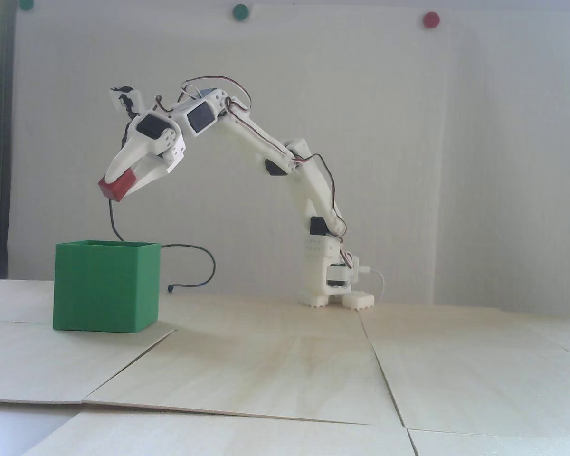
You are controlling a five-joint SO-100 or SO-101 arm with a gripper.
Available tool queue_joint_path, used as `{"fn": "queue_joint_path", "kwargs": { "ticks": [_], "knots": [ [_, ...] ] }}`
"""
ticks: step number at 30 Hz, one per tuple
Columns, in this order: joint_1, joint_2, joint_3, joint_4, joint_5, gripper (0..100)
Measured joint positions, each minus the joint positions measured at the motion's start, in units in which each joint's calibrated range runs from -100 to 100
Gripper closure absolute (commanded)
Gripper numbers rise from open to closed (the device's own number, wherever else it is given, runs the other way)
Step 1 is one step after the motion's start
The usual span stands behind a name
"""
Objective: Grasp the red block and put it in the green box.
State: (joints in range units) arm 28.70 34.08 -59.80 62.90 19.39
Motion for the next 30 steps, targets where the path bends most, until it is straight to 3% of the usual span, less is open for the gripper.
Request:
{"fn": "queue_joint_path", "kwargs": {
  "ticks": [5, 7, 10, 12, 14, 18, 26, 30],
  "knots": [
    [0.0, 0.08, 0.0, 0.0, 0.0, 76],
    [0.0, 0.08, 0.0, 0.0, 0.0, 72],
    [0.0, 0.08, 0.0, 1.75, -0.05, 79],
    [0.0, 0.08, 0.0, 4.41, -0.05, 93],
    [0.0, 0.08, 0.0, 6.91, -0.05, 100],
    [0.0, 0.08, 0.0, 11.81, -0.05, 98],
    [-2.98, 0.08, 0.0, 32.11, 0.51, 98],
    [-4.81, 0.0, -0.09, 34.03, 3.7, 98]
  ]
}}
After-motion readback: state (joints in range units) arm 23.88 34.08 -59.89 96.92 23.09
